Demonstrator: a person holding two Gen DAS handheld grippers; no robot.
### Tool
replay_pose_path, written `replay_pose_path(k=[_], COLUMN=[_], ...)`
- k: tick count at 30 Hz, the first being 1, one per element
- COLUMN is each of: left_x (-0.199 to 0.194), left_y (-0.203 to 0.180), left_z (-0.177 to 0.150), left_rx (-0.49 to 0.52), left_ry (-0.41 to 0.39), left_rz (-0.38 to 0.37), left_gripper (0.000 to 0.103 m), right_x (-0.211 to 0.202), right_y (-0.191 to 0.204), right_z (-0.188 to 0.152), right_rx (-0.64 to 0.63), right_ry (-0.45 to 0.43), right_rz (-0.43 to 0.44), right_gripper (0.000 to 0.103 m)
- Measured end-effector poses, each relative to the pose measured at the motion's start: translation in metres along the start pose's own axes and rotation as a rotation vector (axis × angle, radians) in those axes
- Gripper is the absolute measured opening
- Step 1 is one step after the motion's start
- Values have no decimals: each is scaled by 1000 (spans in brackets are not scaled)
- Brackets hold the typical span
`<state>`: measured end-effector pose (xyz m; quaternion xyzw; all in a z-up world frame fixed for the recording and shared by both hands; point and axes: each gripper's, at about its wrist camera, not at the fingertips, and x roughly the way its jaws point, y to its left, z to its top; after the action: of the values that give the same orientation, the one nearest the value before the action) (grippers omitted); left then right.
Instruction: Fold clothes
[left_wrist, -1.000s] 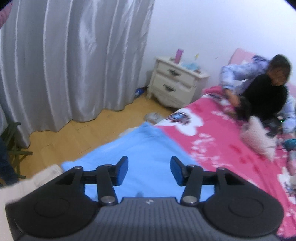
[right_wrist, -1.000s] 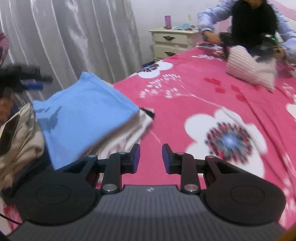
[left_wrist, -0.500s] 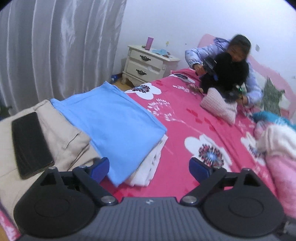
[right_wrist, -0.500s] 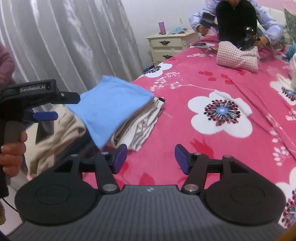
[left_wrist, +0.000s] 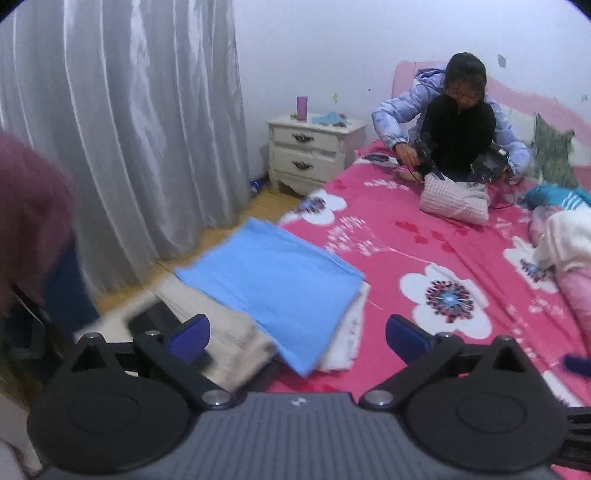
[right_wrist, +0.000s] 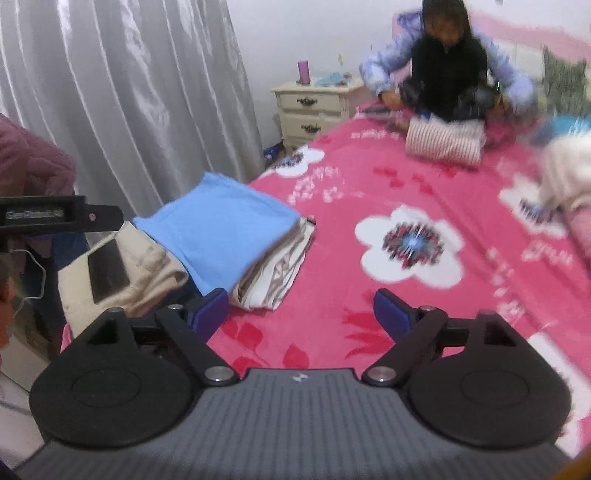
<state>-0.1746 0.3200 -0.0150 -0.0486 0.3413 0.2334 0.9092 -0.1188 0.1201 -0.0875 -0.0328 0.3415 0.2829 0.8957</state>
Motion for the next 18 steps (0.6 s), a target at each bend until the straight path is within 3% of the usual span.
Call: replay_pose_path(k=[3,7,12,18], left_x=[-29,-60,-80,-89], left_y=[6,26,61,100], left_z=[22,40,47,55], left_rx=[39,18,-50,-118], left_ry=[-15,-32,29,82], left_rz=[40,77,48,-1], left_gripper=[103,103,103,103], right_x=[-35,-66,-94,-100], right_y=[15,32,64,105], right_z=[16,30,49,68], right_rx=[-75,-127,-174,-150], right_ry=[-33,-44,-82,22], right_rz=[-67,-161,-242,-259], right_gripper=[98,99,102,102])
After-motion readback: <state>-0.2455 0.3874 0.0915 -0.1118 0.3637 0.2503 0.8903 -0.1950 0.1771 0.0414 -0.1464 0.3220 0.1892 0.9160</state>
